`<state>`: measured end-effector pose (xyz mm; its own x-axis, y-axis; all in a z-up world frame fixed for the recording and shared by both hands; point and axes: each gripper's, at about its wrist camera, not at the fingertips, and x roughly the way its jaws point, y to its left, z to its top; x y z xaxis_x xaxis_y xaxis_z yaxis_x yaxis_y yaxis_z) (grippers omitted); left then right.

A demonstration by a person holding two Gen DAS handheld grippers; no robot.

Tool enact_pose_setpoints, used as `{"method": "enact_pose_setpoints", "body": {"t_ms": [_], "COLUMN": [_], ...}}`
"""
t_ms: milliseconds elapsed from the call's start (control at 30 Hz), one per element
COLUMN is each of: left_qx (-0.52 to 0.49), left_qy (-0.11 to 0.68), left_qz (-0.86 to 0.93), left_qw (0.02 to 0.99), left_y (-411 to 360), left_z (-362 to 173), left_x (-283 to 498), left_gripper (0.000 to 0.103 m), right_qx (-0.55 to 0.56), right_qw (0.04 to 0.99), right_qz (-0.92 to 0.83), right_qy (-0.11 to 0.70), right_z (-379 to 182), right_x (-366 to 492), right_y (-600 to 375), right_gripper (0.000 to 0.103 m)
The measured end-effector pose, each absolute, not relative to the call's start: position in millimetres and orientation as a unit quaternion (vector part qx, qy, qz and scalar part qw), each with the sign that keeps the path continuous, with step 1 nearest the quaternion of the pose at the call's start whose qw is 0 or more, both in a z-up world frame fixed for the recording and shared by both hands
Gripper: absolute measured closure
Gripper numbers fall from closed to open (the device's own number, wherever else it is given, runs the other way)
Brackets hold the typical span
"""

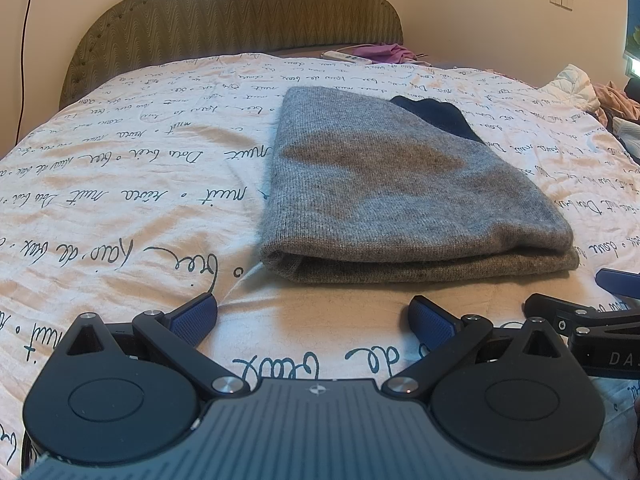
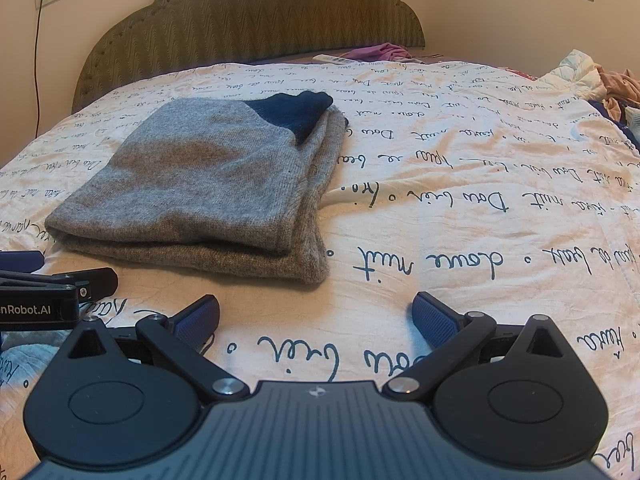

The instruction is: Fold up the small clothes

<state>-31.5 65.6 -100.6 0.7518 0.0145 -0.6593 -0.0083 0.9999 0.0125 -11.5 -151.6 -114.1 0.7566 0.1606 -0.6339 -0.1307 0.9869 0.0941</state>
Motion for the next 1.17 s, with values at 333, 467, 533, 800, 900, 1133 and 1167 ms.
{"method": "enact_pose_setpoints", "body": {"t_ms": [333,467,533,800,900,1133,1167], "left_qx": [0.007,0.003,0.005,0.002,0.008,0.006,0.006], "left_qy": [0.359,0.371,0.381,0.303,0.289,0.291,0.305], "left_qz": [0.009,0.004,0.002,-0.008,-0.017,-0.052,-0.052], "left_qw": [0.933,0.929,0.924,0.953,0.957,0.955,0.951], "left_y": [65,66,66,54,44,43,46], "left_z": [-100,-97,-94,-56,-38,-21,-23], "left_x": [-29,-27,-29,-85,-104,-112,-105], "left_gripper": [0.000,0.000,0.000,0.000,0.000,0.000,0.000], "right_qx": [0.022,0.022,0.021,0.032,0.035,0.049,0.050], "right_qw": [0.937,0.937,0.937,0.934,0.938,0.936,0.936], "right_qz": [0.078,0.078,0.078,0.106,0.113,0.124,0.123], "right_qy": [0.340,0.340,0.340,0.339,0.325,0.326,0.327], "right_z": [-114,-114,-114,-89,-77,-65,-65], "right_x": [-12,-12,-13,-32,-39,-37,-36], "right_y": [-152,-152,-152,-157,-157,-160,-162], "right_gripper": [0.000,0.000,0.000,0.000,0.000,0.000,0.000]}}
